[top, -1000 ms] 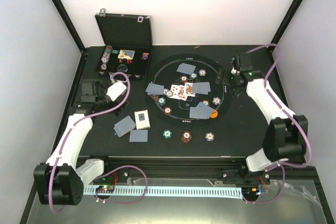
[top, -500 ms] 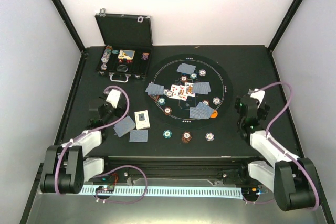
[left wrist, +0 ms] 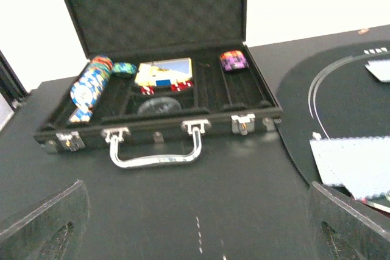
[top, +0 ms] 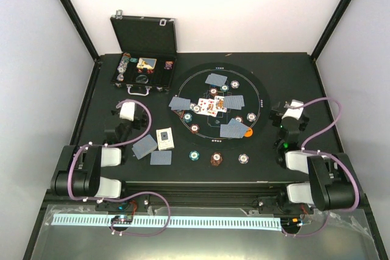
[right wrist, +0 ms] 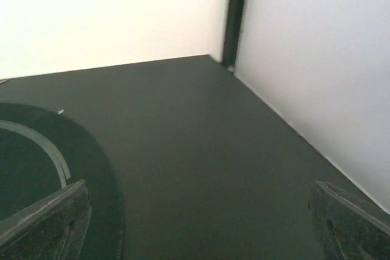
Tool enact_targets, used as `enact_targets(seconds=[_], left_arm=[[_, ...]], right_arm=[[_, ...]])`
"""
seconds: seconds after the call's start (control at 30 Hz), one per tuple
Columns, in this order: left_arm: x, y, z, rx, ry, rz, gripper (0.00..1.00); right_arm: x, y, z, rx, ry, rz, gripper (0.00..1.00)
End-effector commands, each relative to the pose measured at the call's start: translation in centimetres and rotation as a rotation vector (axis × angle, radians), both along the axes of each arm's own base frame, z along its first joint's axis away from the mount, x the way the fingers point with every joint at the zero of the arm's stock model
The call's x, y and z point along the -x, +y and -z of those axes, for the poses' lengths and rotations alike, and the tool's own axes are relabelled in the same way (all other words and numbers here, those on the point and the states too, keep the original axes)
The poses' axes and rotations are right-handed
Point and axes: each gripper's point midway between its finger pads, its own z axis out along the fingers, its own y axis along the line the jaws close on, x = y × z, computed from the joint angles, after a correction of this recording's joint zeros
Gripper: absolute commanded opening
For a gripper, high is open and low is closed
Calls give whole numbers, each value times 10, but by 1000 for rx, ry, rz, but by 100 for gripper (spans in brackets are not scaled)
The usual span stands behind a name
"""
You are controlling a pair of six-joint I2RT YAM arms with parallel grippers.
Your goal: Distribute texas hold em gaming equipment
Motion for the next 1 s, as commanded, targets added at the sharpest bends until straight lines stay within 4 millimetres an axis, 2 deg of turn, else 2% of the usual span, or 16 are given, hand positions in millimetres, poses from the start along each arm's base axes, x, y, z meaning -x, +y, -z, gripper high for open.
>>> enact_targets(seconds=[0.0, 0.23, 0.97], left_arm=[[-24, 11, -31, 28, -64, -72, 99], [-25, 10, -29, 29, -37, -71, 99], [-25, 10, -29, 29, -37, -70, 99]], right_arm=[[-19, 29, -23, 39, -109, -184, 100], [-29, 24, -17, 10, -84, -193, 100], [-29, 24, -17, 8, -83, -201, 100]])
